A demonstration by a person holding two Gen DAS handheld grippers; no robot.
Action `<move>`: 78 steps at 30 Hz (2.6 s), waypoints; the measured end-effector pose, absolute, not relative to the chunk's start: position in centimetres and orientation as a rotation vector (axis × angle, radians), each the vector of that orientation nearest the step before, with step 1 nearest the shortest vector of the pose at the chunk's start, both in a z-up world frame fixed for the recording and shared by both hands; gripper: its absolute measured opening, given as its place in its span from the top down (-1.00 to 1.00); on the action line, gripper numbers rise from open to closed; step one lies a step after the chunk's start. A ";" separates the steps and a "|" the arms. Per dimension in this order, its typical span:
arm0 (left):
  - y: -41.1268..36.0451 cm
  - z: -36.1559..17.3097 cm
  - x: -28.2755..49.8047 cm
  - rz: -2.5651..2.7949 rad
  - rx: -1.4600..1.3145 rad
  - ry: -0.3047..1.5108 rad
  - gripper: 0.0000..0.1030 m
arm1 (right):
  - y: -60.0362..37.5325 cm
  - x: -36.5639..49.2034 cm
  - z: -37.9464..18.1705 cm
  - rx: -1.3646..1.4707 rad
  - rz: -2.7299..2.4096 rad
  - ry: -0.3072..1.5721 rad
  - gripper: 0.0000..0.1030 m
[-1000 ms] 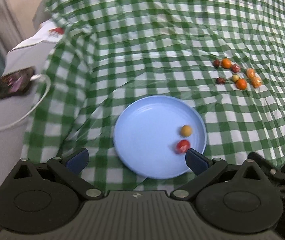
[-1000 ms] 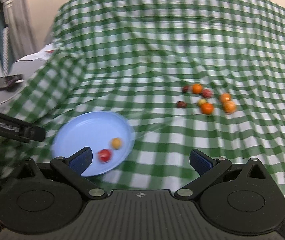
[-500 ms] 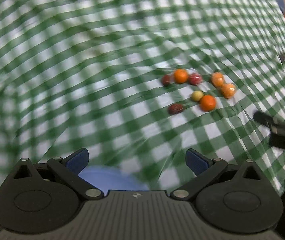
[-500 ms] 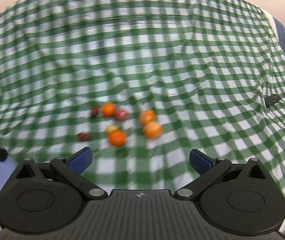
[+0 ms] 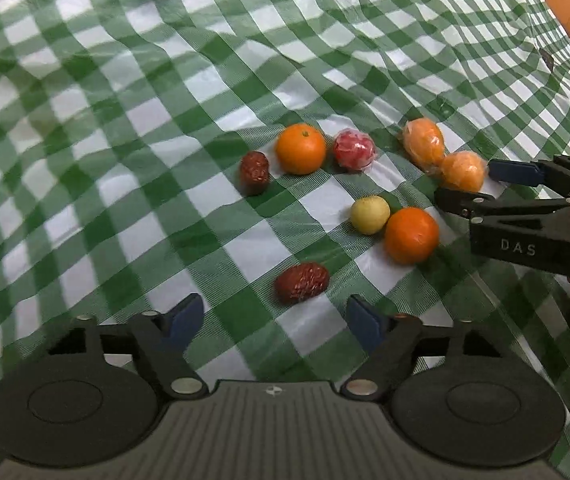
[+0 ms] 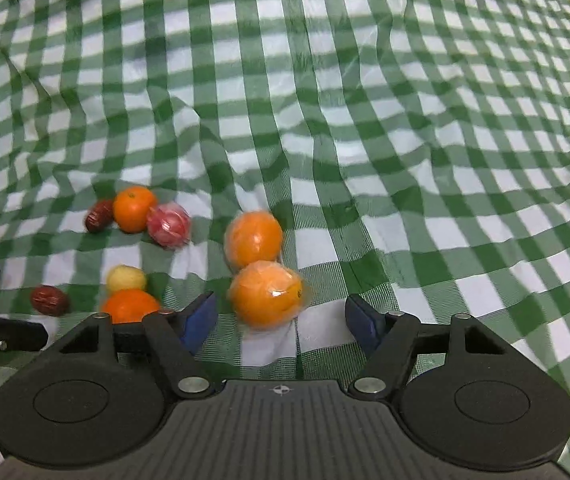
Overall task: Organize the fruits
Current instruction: 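Grasp the netted orange with the right gripper while the left gripper grasps a dark date, then carry the date and netted orange over the plate and release both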
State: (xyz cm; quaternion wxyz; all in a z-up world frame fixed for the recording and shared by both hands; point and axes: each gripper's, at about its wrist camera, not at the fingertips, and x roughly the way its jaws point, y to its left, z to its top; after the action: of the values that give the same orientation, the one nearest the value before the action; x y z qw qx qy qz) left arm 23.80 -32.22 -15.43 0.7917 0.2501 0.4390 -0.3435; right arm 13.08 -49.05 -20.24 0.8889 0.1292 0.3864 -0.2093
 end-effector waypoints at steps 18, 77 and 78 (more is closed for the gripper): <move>-25.5 -7.9 18.8 -0.673 0.417 0.885 0.35 | -44.8 6.9 -11.8 0.278 -0.410 0.679 0.23; 2.4 1.7 -2.4 -0.327 0.058 0.893 0.35 | -16.9 -7.0 2.4 0.136 0.197 0.724 0.23; 2.4 1.7 -2.2 -0.326 0.054 0.894 0.35 | -17.0 -6.9 2.3 0.135 0.197 0.724 0.23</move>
State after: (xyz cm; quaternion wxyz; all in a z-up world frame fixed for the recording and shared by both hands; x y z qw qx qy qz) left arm -2.16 2.42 1.70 0.8887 0.0261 0.4301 -0.1568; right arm -6.92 -16.98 2.34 0.9283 0.0661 0.3531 0.0960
